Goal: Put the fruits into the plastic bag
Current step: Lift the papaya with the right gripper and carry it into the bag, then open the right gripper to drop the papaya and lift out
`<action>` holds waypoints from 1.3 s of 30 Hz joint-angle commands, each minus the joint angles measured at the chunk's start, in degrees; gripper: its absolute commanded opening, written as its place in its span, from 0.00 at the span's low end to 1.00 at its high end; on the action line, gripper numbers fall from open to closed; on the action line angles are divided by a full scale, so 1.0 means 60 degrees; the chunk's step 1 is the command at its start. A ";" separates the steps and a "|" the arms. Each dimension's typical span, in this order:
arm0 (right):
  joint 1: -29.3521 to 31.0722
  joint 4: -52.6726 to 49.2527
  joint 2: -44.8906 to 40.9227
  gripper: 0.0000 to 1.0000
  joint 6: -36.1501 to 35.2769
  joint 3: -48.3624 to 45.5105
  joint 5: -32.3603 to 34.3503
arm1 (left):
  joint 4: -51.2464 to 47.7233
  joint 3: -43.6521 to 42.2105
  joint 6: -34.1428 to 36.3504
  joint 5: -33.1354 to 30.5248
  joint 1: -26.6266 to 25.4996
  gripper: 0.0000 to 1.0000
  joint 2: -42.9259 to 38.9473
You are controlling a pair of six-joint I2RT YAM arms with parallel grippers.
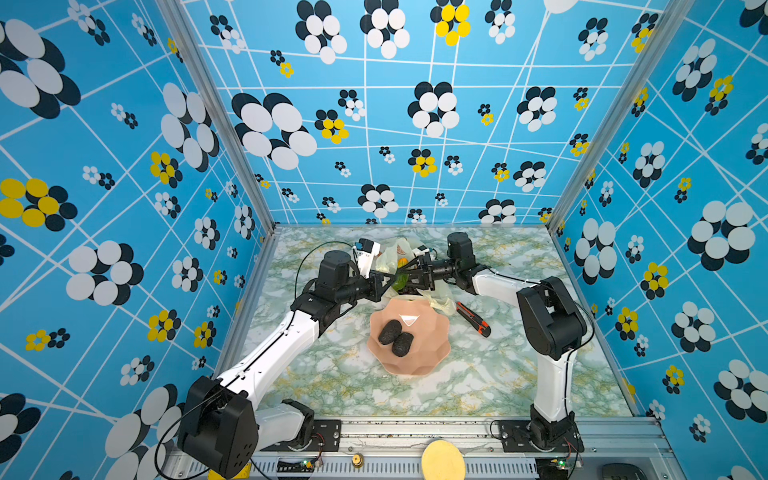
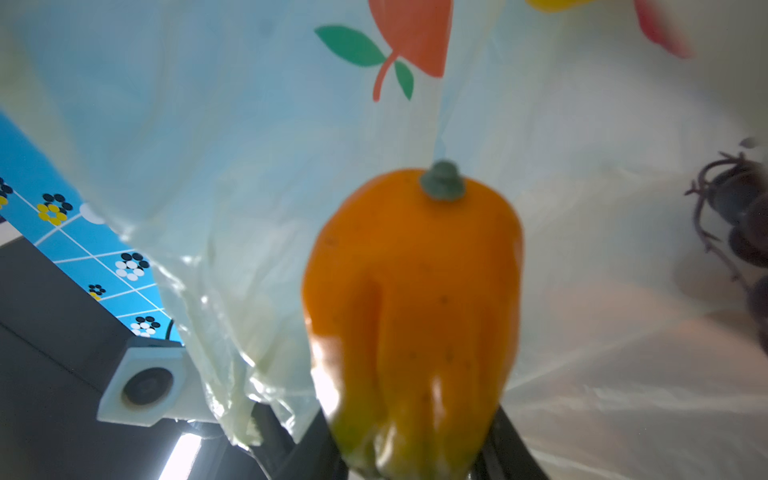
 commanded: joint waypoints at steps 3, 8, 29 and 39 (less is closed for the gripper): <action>-0.0126 -0.4616 0.0240 0.21 -0.3018 0.1592 0.0881 | 0.0124 -0.0153 0.0443 0.0155 -0.0098 0.00 -0.0255; 0.0000 -1.1891 0.0698 0.25 -0.8438 0.4947 0.4509 | 0.0124 -0.0153 0.0406 0.0143 -0.0169 0.00 -0.0210; 0.1101 -1.2679 0.1019 0.36 -1.0522 0.6113 0.6744 | 0.0407 -0.0007 -0.0378 -0.0150 -0.0199 0.00 0.0294; 0.1112 -1.2881 0.1223 0.68 -1.0651 0.6618 0.6711 | 0.0367 0.0110 -0.0434 -0.0172 -0.0197 0.00 0.0395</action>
